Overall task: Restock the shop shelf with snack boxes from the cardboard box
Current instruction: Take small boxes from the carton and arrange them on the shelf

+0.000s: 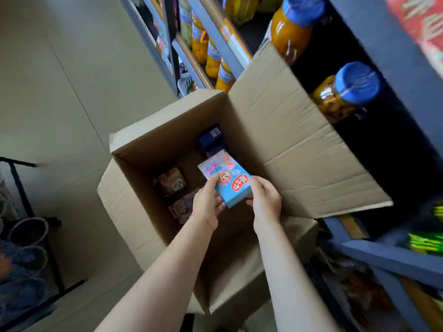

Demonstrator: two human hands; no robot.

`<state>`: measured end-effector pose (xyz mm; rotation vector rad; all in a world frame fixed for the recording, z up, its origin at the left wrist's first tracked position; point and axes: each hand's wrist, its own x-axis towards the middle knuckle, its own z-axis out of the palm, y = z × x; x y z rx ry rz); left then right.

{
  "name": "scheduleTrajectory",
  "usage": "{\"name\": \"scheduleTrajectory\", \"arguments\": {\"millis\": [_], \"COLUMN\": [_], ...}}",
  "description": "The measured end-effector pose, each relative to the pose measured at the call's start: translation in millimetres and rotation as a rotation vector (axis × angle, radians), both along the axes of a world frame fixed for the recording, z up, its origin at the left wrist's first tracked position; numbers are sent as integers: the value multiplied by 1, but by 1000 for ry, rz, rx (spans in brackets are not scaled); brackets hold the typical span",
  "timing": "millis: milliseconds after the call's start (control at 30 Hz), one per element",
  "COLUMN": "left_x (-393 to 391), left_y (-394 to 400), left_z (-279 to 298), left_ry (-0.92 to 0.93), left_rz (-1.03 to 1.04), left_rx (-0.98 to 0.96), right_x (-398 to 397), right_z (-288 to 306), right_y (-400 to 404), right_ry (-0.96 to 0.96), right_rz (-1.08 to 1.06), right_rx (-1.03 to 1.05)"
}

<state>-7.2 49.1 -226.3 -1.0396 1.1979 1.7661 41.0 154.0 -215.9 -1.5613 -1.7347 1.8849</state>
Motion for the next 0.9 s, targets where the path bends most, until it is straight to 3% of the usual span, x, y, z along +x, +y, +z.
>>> {"name": "scheduleTrajectory", "arguments": {"millis": [333, 433, 533, 667, 900], "left_x": [157, 211, 258, 309, 389], "left_y": [20, 34, 42, 57, 87], "left_z": [229, 298, 358, 433, 532], "left_ry": [587, 832, 1214, 1616, 1715], "left_rz": [-239, -230, -182, -378, -510], "left_rx": [367, 314, 136, 80, 408], "right_x": [174, 240, 298, 366, 451], "right_z": [225, 295, 365, 445, 536], "right_y": [25, 35, 48, 58, 71], "right_ry": [556, 690, 784, 909, 1038], "right_rz": [55, 85, -14, -54, -124], "right_rx": [-19, 76, 251, 439, 618]}}
